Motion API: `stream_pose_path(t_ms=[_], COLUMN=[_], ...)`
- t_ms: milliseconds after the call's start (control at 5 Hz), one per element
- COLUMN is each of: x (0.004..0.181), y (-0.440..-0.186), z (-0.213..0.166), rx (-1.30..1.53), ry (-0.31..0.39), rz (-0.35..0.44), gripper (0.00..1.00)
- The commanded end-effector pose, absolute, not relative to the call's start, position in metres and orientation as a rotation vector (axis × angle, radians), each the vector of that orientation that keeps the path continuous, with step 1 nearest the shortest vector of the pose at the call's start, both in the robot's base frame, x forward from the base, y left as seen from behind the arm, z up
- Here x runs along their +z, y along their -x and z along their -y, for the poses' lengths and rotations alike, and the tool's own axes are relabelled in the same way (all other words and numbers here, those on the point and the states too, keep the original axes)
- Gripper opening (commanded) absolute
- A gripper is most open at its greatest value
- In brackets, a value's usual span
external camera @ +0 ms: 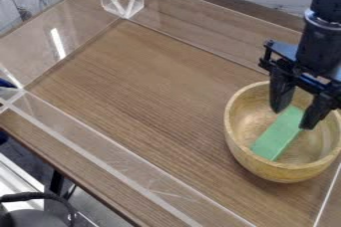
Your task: Put the green block in the brown bowl
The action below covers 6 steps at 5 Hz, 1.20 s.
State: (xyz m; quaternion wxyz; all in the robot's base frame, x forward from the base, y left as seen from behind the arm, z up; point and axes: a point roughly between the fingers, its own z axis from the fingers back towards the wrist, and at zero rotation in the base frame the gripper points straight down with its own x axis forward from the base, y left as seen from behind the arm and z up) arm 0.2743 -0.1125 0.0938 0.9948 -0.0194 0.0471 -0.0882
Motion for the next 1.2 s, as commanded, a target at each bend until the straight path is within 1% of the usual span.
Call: stream_pose_path(t_ms=[0,200,400,600,800,1000], x=[0.1173,0.1147,0.1187,0.1214,0.1207,0.1189], y=[-0.2849,-0.287,-0.2869,-0.2871,-0.2885,-0.291], z=[0.1125,0.1106,0.1085,0.1066,0.1056,0.1036], rx=[-0.169,-0.163,-0.155,-0.147,-0.143,-0.137], ry=[0.064,0.064,0.066,0.066,0.066,0.065], rz=[-0.007,-0.01,-0.008,-0.007,-0.008,-0.008], gripper=[0.0,0.0,1.0,1.0,0.0,0.0])
